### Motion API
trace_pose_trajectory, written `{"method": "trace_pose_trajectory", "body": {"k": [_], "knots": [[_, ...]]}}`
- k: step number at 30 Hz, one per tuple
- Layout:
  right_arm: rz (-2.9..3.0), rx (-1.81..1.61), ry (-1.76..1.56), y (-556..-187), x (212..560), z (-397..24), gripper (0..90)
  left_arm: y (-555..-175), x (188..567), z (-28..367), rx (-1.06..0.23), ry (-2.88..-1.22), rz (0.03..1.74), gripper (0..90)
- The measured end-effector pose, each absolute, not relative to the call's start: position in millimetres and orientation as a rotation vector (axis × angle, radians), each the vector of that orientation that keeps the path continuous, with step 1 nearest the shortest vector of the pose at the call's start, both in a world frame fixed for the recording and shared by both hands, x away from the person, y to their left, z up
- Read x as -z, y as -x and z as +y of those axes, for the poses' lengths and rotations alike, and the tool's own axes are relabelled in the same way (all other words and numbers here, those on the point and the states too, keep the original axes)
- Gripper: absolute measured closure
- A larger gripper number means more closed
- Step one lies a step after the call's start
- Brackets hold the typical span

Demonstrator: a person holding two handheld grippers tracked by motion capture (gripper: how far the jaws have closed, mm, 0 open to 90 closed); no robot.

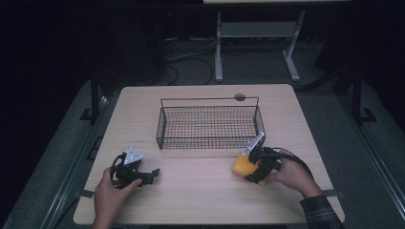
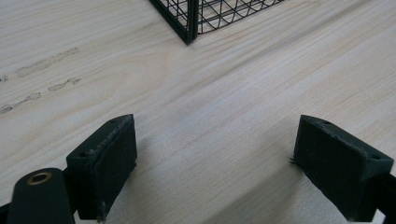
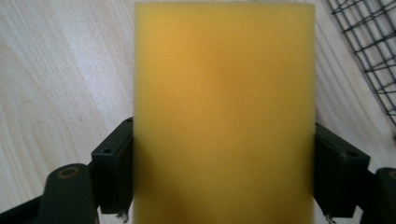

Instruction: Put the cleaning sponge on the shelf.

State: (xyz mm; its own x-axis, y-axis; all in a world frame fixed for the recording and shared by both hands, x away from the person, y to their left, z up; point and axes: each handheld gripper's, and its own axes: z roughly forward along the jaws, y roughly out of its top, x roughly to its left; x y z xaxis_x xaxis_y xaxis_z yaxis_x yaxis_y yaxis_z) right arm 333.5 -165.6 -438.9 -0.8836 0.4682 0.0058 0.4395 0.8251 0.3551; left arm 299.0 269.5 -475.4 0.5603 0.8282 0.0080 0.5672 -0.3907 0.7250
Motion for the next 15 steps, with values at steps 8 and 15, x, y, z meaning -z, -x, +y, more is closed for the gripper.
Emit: {"method": "trace_pose_trajectory", "body": {"k": [8, 15], "knots": [[2.892, -0.573, -0.746, -333.4, 429.0, -176.2, 22.4, -299.0, 475.4, 269.5, -0.488, -2.108, 1.114, 12.5], [2.877, -0.594, -0.772, -332.9, 423.5, -183.7, 22.4, -299.0, 475.4, 269.5, -0.489, -2.108, 1.115, 12.5]]}}
